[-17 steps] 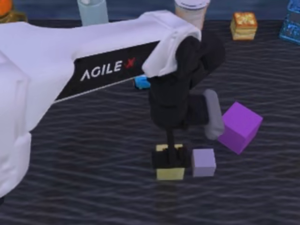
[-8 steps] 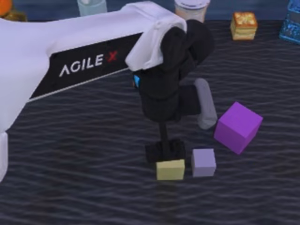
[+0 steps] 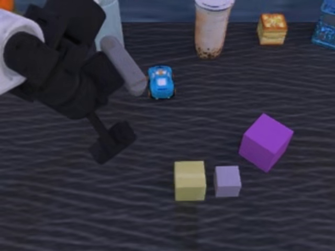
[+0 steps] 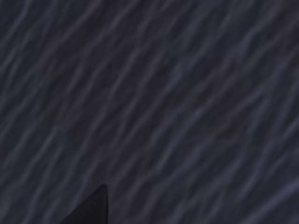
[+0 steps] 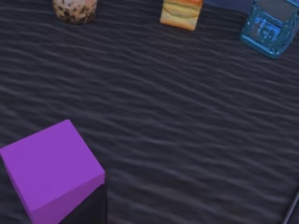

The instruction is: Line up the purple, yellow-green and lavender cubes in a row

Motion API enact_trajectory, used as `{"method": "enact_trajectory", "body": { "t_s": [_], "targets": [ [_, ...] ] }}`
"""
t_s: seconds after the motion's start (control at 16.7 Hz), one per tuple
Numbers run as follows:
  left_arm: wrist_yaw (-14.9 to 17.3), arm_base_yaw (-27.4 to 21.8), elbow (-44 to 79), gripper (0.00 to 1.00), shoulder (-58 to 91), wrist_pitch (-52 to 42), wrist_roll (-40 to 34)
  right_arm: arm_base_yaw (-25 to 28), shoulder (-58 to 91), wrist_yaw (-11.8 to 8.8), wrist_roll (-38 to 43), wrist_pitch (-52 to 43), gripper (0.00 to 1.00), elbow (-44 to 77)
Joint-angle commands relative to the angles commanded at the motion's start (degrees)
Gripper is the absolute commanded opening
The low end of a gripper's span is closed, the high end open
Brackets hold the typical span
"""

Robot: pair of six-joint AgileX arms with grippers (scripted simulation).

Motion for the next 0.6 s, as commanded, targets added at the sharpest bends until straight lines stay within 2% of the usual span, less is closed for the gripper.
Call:
{"method": "enact_trajectory", "body": {
  "t_s": [0.3,0.6],
  "targets": [
    [0.1,11.7,-25.6,1.00,-29.9,15.2,-10.0,5.4,32.7,0.2,-6.5,-17.4,1.00,22.6],
    [0.4,22.0,-48.5,1.00,-58.8,30.4,-19.6,10.2,58.5,0.2,-12.1,-32.2,1.00,42.6]
  ]
}}
